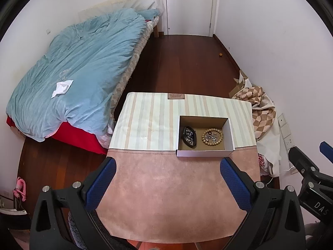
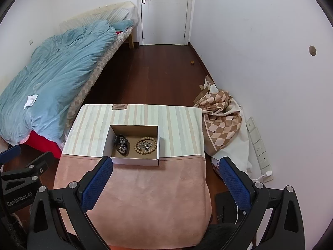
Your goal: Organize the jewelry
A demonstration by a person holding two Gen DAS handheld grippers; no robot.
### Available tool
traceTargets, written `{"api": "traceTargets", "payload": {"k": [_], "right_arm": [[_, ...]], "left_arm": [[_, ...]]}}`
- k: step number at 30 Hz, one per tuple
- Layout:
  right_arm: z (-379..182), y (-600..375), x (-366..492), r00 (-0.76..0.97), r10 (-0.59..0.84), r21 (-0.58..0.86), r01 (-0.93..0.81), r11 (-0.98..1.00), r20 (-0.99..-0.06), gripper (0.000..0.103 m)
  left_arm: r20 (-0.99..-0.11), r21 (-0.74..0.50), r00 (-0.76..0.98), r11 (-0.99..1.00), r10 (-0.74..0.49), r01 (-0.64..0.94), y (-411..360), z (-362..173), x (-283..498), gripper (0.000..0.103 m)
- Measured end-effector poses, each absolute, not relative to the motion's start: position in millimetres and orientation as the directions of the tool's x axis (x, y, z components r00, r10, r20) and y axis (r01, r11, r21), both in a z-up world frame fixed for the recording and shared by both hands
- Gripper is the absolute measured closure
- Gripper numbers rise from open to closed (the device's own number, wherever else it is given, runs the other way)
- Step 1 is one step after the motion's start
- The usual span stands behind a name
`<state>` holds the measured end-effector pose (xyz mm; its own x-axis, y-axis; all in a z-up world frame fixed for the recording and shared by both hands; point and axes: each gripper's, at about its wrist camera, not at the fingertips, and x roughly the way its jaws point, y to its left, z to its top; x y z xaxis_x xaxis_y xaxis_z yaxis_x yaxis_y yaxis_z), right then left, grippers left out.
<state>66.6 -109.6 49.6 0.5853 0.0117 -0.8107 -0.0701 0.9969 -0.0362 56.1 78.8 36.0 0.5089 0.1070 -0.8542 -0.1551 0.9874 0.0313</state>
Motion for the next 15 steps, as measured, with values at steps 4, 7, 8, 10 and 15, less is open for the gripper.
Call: {"api": "traceTargets", "payload": {"k": [4,7,8,10,15], "right_arm": [[48.9,-108.4,67.9,0.581,0.011,-0.039,-0.074,0.997,-0.814,0.000],[48.2,-109.8,68.1,0.577,0.013,-0.039,-0.077,0.996,-0.817,0.000],[48.3,-109.5,68.2,0.577,0.013,-0.039,-0.078,0.996,-0.817,0.000],[48.4,-109.0,68.3,0.576,0.014,-0.040,-0.080,0.996,-0.818,0.000],[48.0,-108.8,67.5,0.574,0.015,-0.038,-0.081,0.996,-0.818,0.000]], "left_arm": [[-0.855,0.035,0.506,0.987,0.112,-0.159,79.4,34.5,56.8,0.001],[-0.855,0.039,0.505,0.986,0.117,-0.162,81.1,33.3,57.7,0.001],[-0.856,0.038,0.504,0.986,0.116,-0.163,81.7,32.9,57.8,0.001],[-0.856,0.038,0.503,0.986,0.116,-0.164,82.4,31.9,58.5,0.001],[-0.858,0.035,0.501,0.986,0.112,-0.162,83.7,30.5,58.3,0.001]]}}
